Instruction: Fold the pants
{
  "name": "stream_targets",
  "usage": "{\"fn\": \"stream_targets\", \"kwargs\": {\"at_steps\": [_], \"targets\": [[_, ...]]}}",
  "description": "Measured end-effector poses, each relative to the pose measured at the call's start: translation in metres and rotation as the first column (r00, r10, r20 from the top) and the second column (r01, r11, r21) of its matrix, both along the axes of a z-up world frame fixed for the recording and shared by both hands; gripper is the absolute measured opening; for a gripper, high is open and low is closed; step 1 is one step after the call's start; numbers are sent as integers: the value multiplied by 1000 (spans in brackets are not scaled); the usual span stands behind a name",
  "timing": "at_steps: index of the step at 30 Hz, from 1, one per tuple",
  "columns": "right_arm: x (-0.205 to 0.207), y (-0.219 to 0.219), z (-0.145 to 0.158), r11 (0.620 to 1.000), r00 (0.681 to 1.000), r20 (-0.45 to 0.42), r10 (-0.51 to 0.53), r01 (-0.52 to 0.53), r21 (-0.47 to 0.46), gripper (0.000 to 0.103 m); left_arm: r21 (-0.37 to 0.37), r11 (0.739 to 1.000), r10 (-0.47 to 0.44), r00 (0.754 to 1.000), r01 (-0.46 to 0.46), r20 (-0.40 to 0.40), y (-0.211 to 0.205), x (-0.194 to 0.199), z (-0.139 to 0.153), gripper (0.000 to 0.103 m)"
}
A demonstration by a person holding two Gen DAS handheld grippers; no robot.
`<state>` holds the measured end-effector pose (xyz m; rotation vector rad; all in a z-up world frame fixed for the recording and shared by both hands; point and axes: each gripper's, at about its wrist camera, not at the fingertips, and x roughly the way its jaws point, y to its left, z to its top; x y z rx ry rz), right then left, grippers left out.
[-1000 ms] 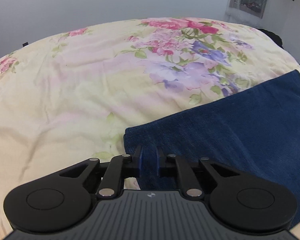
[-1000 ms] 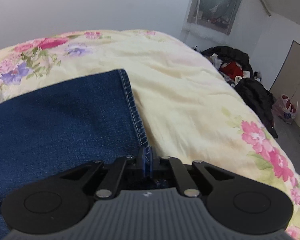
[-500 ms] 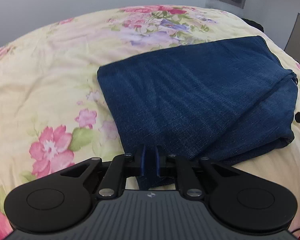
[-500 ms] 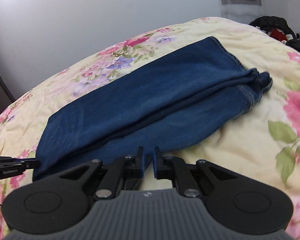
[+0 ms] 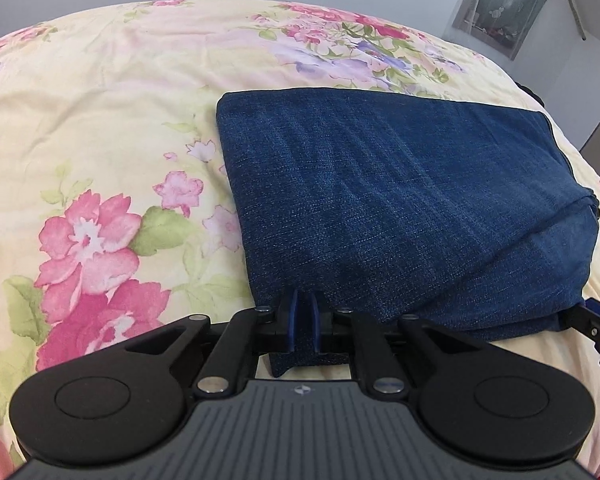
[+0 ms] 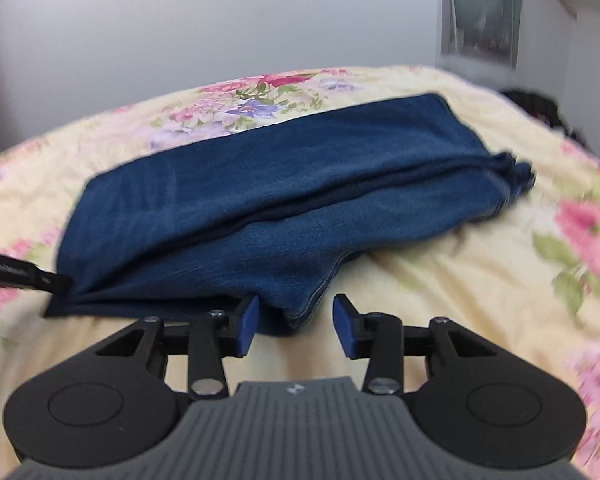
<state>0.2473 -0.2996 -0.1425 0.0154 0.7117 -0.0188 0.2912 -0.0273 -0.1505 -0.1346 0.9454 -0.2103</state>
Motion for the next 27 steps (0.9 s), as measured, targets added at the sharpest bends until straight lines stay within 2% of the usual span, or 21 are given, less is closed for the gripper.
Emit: {"fn": "stream_targets", "kwargs": {"at_steps": [2, 4, 5, 10, 14, 18, 21, 22, 23, 24, 27], "targets": [[-3, 4, 1, 1000, 1000, 6, 22, -22, -18, 15, 9, 1000, -4, 1000, 3, 5, -1, -1, 0, 13], [-11, 12, -1, 993, 999, 11, 52, -50, -106, 5, 0, 1000, -2, 1000, 2, 3, 0, -1, 0, 13], [-12, 13, -3, 991, 998, -2, 62, -62, -119, 3, -7, 1000, 0, 1000, 0, 2, 1, -1, -1, 13], [5, -11, -23, 998, 987, -160, 27, -19, 53, 0, -18, 1000, 1, 1000, -1, 6, 3, -1, -3, 13], [3, -15, -29, 996, 978, -206, 21, -3, 88, 0, -43, 999, 18, 1000, -18, -5, 7, 0, -3, 13], [-3, -32, -22, 982, 981, -195, -5, 42, 187, 0, -44, 999, 18, 1000, -18, -5, 9, -1, 2, 13], [-11, -48, -5, 964, 986, -162, -40, 81, 253, 0, -33, 999, 18, 1000, -17, 19, 9, -5, 18, 13], [-14, -55, 2, 958, 988, -143, -50, 88, 271, 9, -39, 999, 23, 999, -22, 34, 9, -6, 25, 13], [-16, -64, 8, 952, 990, -121, -67, 99, 288, 29, -42, 999, 32, 998, -30, 54, 8, -8, 31, 14], [-18, -75, 16, 945, 992, -97, -83, 109, 308, 36, -42, 999, 36, 997, -33, 71, 7, -8, 37, 14], [-11, -115, 31, 921, 991, -60, -122, 136, 365, 42, -39, 999, 17, 995, -13, 100, -5, -1, 51, 14]]}}
